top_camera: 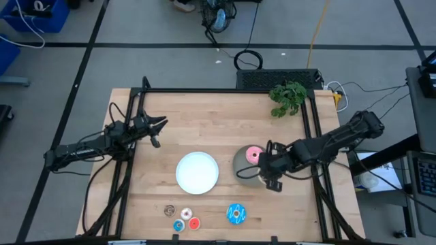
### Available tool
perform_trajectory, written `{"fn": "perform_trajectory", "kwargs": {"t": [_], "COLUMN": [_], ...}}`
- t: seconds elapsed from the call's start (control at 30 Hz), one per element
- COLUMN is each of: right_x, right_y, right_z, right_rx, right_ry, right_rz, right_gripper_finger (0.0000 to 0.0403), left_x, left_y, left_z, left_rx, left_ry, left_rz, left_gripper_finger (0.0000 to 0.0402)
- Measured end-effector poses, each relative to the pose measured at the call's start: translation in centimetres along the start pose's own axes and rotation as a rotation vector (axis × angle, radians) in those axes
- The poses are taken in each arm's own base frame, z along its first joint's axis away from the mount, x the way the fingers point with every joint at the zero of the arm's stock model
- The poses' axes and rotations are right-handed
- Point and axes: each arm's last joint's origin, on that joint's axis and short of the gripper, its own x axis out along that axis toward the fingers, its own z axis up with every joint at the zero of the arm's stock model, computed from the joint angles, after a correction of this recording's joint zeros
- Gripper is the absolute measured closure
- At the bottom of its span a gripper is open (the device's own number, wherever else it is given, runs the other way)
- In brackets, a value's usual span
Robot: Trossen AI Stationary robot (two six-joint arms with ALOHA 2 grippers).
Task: Pick & Place donuts
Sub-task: Put the large black donut on the gray plate
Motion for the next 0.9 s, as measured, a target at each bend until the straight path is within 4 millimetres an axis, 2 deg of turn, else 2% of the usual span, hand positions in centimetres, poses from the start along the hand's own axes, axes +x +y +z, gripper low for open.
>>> {"fn": "perform_trajectory", "kwargs": {"t": [0.2, 0.37, 0.5, 0.7, 0.9], "right_x": [4.4, 8.2, 10.4, 12.2, 12.2], "right_y": [-1.3, -2.5, -3.6, -4.5, -4.5], "right_z": [0.6, 0.1, -0.4, -0.4, -0.4], "right_rx": [-0.015, -0.006, 0.0, 0.008, -0.007], "right_ry": [0.117, 0.195, 0.216, 0.196, 0.207], "right_rz": [-0.1, -0.061, -0.078, -0.068, -0.019], "right_gripper_finger": [0.0393, 0.0393, 0.0393, 0.0393, 0.0366], "left_x": [0.0, 0.0, 0.0, 0.0, 0.0], "left_y": [0.0, 0.0, 0.0, 0.0, 0.0], "left_z": [0.0, 0.0, 0.0, 0.0, 0.0], "left_rx": [0.004, 0.005, 0.006, 0.006, 0.006], "left_ry": [0.0, 0.0, -0.001, -0.001, -0.001], "left_rz": [0.0, 0.0, 0.0, 0.001, 0.001], "left_gripper_finger": [0.0325, 0.0325, 0.0325, 0.0325, 0.0325]}}
